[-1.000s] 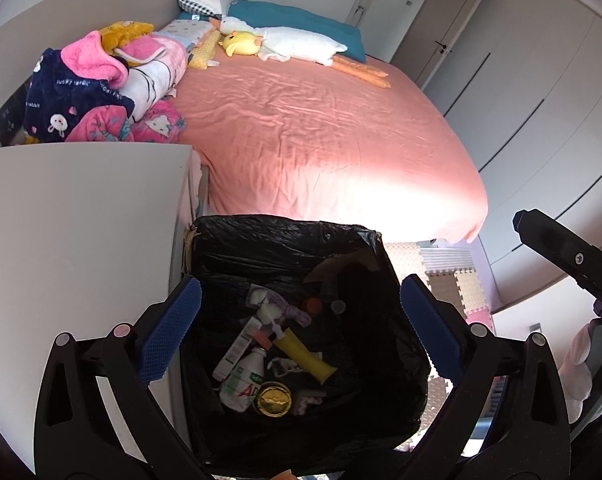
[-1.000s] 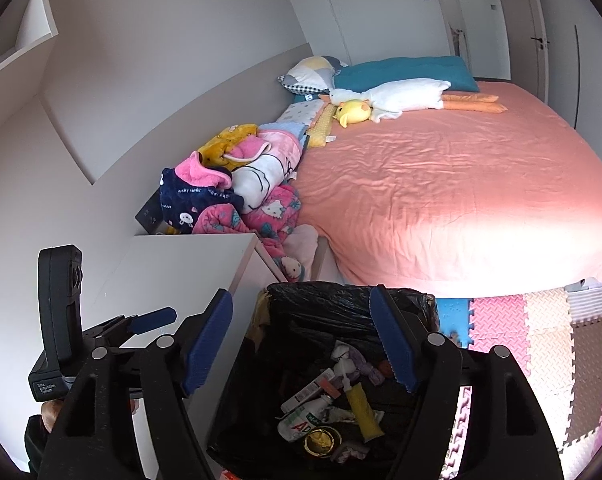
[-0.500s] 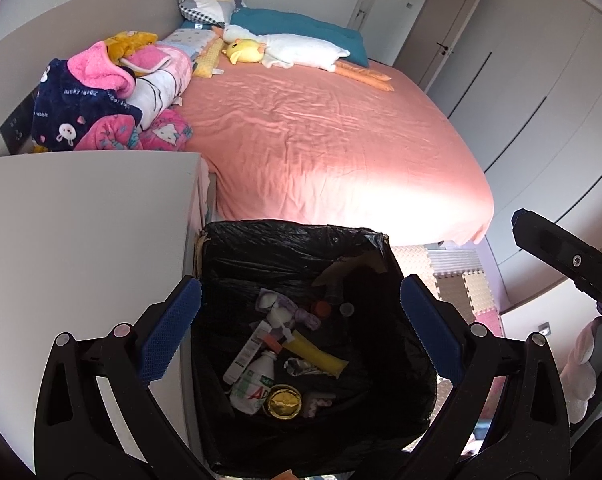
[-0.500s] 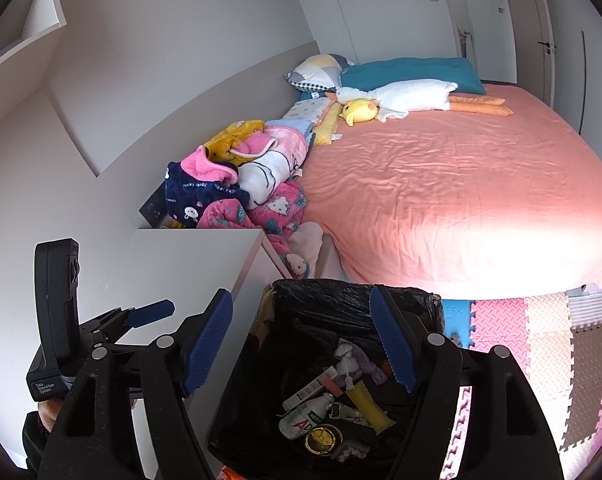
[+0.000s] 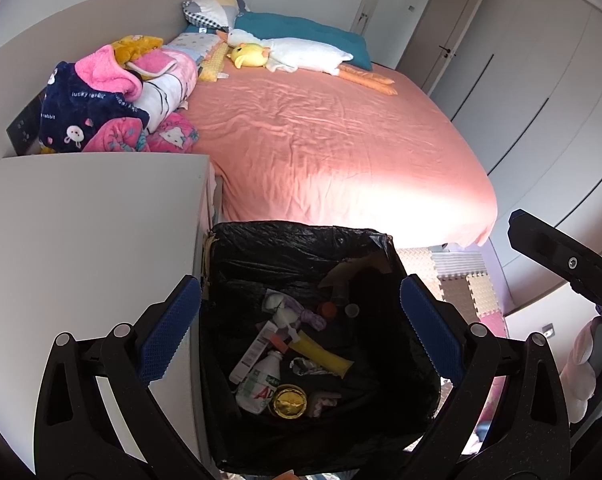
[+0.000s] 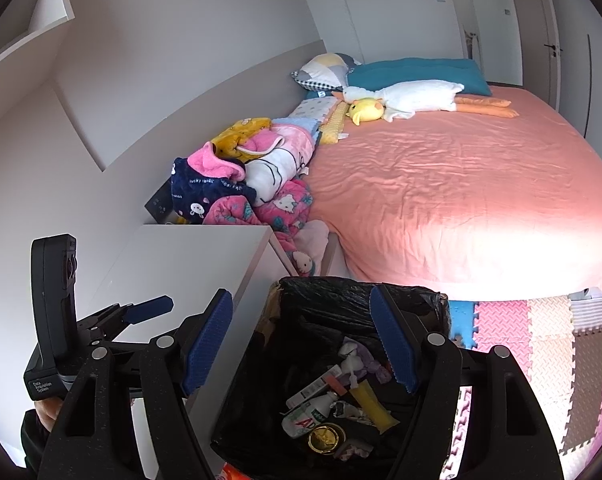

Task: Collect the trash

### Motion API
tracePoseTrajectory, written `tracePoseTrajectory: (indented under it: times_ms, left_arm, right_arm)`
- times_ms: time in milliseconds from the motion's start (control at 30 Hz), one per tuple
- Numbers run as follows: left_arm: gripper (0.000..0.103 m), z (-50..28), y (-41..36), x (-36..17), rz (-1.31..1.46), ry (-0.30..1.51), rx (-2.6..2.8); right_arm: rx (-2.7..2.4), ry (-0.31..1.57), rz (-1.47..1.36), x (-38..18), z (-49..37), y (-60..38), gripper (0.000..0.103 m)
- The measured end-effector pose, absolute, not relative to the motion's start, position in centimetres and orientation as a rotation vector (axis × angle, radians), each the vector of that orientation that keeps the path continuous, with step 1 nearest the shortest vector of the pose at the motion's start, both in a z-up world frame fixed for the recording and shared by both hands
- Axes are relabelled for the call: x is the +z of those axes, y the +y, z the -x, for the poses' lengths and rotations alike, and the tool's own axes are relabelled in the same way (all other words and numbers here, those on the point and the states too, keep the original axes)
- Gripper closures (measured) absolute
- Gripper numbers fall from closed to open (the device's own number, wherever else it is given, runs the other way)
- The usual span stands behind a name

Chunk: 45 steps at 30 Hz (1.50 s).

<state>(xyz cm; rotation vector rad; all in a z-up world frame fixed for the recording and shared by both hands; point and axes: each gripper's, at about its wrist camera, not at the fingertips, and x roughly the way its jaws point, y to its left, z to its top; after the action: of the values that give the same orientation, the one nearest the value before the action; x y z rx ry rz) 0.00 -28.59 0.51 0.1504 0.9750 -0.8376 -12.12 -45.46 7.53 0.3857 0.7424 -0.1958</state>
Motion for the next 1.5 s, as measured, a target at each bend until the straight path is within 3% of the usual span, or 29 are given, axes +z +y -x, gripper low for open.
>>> tracePoseTrajectory:
  times_ms: [1500]
  left_arm:
    - [0.007, 0.9, -27.8, 0.2, -0.172, 0.961, -0.798]
  right_arm:
    - [-0.175, 0.758, -0.367, 7.5, 12.4, -44.2, 0.031]
